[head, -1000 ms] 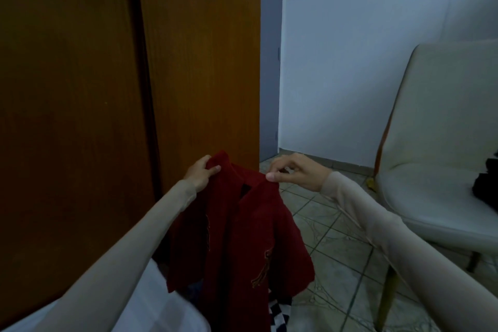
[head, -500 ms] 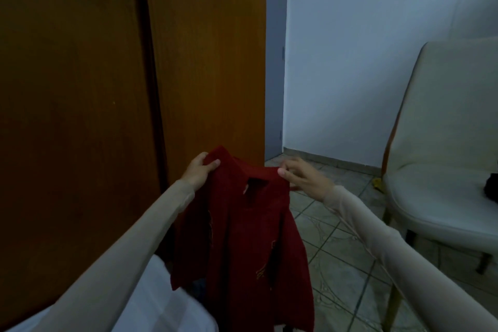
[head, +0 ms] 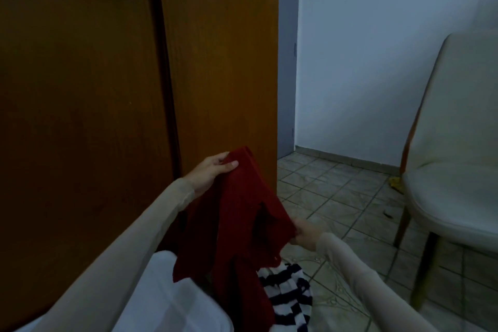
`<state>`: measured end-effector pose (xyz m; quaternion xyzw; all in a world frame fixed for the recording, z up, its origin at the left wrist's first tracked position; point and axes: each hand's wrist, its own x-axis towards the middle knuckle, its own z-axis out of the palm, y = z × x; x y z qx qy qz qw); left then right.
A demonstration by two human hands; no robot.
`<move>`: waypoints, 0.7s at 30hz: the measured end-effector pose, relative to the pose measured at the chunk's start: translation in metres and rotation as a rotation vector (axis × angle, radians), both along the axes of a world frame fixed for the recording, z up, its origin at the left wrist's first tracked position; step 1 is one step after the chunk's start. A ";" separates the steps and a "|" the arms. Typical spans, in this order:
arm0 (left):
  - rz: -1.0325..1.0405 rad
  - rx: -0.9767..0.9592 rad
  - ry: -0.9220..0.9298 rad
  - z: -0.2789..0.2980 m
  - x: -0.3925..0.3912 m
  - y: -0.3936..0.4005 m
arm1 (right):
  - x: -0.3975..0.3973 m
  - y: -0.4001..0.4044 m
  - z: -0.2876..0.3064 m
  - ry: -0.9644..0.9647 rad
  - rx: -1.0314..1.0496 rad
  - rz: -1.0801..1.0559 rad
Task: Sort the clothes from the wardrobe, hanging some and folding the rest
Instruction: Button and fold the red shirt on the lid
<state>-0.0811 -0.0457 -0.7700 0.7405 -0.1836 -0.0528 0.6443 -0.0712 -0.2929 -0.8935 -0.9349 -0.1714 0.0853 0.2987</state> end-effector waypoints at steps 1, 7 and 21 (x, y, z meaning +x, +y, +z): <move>0.011 -0.009 -0.015 0.002 -0.001 0.002 | -0.001 0.002 -0.002 -0.008 -0.008 0.012; 0.053 -0.033 -0.037 0.002 0.000 0.013 | -0.008 0.006 0.006 -0.033 0.099 0.191; 0.159 0.019 -0.124 -0.009 0.011 0.011 | -0.007 0.008 0.020 -0.276 0.485 -0.032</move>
